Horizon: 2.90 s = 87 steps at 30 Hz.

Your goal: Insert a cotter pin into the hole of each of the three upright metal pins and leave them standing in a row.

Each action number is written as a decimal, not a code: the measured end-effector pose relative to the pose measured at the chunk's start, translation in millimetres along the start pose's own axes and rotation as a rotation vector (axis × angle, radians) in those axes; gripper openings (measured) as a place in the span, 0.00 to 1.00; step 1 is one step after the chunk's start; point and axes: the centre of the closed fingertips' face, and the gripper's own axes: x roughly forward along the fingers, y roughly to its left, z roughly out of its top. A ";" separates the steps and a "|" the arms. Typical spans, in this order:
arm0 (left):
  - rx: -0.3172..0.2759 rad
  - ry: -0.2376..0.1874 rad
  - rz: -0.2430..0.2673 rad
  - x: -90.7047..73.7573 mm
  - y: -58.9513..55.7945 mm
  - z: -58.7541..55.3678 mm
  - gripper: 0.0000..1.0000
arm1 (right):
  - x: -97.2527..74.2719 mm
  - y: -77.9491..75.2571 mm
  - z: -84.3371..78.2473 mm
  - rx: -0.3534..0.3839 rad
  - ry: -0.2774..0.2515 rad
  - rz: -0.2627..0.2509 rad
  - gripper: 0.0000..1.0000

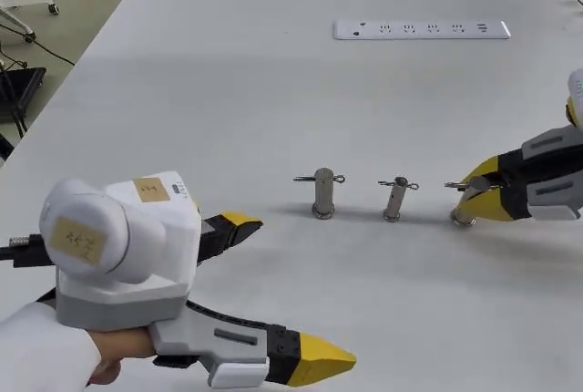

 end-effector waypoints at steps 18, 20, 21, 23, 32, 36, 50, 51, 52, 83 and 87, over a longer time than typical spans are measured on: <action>0.021 0.032 0.035 -4.3 5.2 -8.4 0.98 | 7.5 -0.3 -0.6 -0.019 -0.013 0.022 0.09; 0.022 0.035 0.039 -4.7 6.3 -8.9 0.98 | 7.1 -0.7 -0.6 0.000 -0.011 0.016 0.09; 0.024 0.036 0.038 -5.2 6.3 -8.9 0.98 | 6.5 -1.5 -0.5 0.007 -0.014 0.010 0.11; 0.025 0.035 0.040 -5.5 6.5 -8.3 0.98 | 4.8 -4.4 4.7 0.055 -0.053 -0.023 0.23; 0.018 -0.023 0.070 -10.3 8.7 5.2 0.98 | -25.2 5.2 31.7 0.117 -0.153 -0.100 0.61; 0.026 -0.051 0.112 -13.7 13.2 13.4 0.97 | -38.9 7.6 37.8 0.150 -0.210 -0.146 0.71; -0.009 -0.079 0.174 -23.5 16.5 17.8 0.97 | -70.9 21.0 17.9 0.345 -0.267 -0.339 0.89; -0.010 -0.079 0.179 -24.0 16.7 17.2 0.97 | -73.1 23.3 16.4 0.368 -0.269 -0.350 0.89; -0.014 -0.080 0.187 -24.7 17.0 16.5 0.97 | -74.0 24.8 15.9 0.379 -0.273 -0.352 0.90; -0.156 -0.045 0.259 -24.0 25.1 -8.2 0.99 | -51.1 73.3 -20.0 0.653 -0.228 -0.374 0.98; -0.162 -0.051 0.268 -25.6 27.9 -6.3 0.99 | -50.2 71.2 -26.2 0.651 -0.199 -0.387 0.98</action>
